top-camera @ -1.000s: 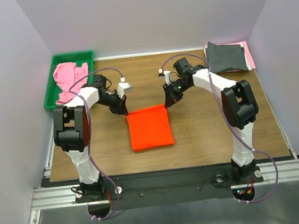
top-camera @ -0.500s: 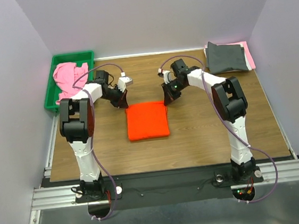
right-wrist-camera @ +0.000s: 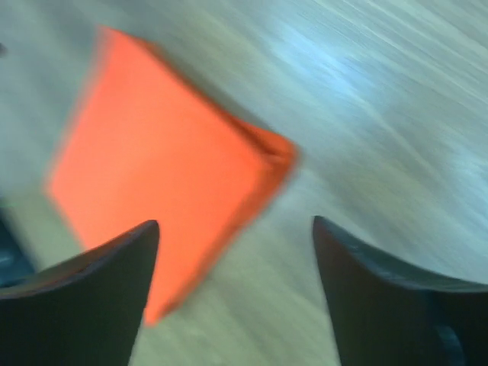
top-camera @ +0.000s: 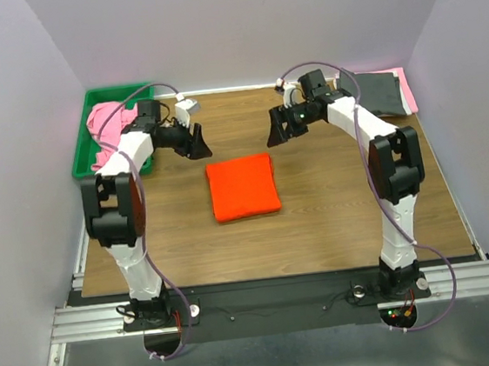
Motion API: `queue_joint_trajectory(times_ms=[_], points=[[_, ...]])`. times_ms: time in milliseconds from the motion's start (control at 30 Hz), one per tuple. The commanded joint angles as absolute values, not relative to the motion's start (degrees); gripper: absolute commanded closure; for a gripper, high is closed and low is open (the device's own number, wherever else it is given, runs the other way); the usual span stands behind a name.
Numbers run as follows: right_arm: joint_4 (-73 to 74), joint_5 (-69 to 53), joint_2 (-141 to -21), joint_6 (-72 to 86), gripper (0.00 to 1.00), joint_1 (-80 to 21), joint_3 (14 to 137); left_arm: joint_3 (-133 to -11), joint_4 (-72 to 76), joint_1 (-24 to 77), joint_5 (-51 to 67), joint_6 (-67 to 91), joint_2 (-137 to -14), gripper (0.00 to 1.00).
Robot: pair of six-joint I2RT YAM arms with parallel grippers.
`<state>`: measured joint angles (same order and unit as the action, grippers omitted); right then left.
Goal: Fold and stack the t-shirts
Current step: Fold the tshirt
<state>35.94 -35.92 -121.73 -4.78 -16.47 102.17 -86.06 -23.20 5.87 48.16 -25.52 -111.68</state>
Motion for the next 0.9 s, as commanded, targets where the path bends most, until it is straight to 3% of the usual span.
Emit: queue_joint_trajectory(times_ms=[0,200,433,700,867], points=[[31.7,-51.8,-115.9,5.1,0.06,-18.3,100.8,-76.9,-10.5,5.9,64.5,-6.6,-100.1,0.27],[21.5,-61.2,-121.7,19.8,0.06,-20.7,99.8,-67.4,6.4,8.1,69.8,11.2,-101.2,0.24],[19.2,-65.8,-131.3,21.0,0.09,-20.5,100.2,-65.3,19.9,9.2,68.9,21.1,-109.9,0.25],[19.5,-60.6,-136.9,17.8,0.10,-17.4,102.1,-72.7,14.2,7.6,63.6,18.5,-123.6,0.25],[19.5,-62.7,-127.6,21.1,0.09,-16.9,101.1,-74.0,9.8,7.0,68.5,17.2,-114.3,0.25]])
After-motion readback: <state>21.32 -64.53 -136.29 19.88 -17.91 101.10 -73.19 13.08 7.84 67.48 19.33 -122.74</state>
